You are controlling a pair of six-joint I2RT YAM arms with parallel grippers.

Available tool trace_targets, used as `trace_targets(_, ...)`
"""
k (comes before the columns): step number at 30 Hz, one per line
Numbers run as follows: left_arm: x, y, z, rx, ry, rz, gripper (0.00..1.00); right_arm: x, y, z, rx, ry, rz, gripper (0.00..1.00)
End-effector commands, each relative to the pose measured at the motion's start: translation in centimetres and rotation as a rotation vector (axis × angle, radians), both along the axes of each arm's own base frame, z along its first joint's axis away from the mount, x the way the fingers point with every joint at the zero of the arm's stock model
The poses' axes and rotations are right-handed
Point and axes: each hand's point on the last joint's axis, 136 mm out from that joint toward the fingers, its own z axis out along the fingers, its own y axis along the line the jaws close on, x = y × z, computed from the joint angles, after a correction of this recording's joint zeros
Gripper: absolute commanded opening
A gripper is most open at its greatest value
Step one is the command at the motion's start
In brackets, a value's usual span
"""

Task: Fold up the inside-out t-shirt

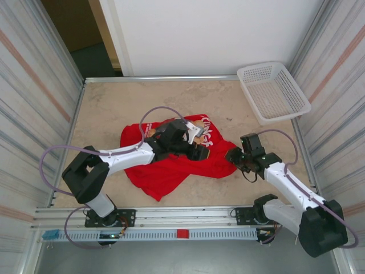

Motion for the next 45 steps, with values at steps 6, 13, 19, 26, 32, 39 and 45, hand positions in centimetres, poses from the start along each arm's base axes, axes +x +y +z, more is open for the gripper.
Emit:
trace_targets(6,1.8,1.2,4.3,-0.108,-0.031,0.096,0.54,3.8,3.1,10.6,0.188,-0.255,0.151,0.00)
trace_targets(13,3.4,1.9,8.8,-0.181,-0.103,0.148,0.64,3.8,5.9,20.7,0.337,-0.455,0.282,0.00)
trace_targets(19,3.3,1.5,9.7,-0.168,-0.161,0.127,0.68,3.7,6.8,23.6,0.413,-0.515,0.300,0.00)
trace_targets(26,1.3,0.2,11.1,-0.197,-0.237,0.075,0.68,3.8,6.7,22.9,0.398,-0.499,0.285,0.00)
trace_targets(32,1.3,-0.7,10.6,-0.199,-0.231,0.066,0.64,3.9,6.7,22.6,0.396,-0.495,0.279,0.00)
trace_targets(39,1.8,-2.3,10.7,-0.210,-0.220,0.027,0.34,4.0,6.8,22.5,0.397,-0.490,0.279,0.00)
trace_targets(45,2.1,-3.0,11.0,-0.208,-0.224,0.009,0.16,4.0,6.6,22.4,0.390,-0.492,0.271,0.00)
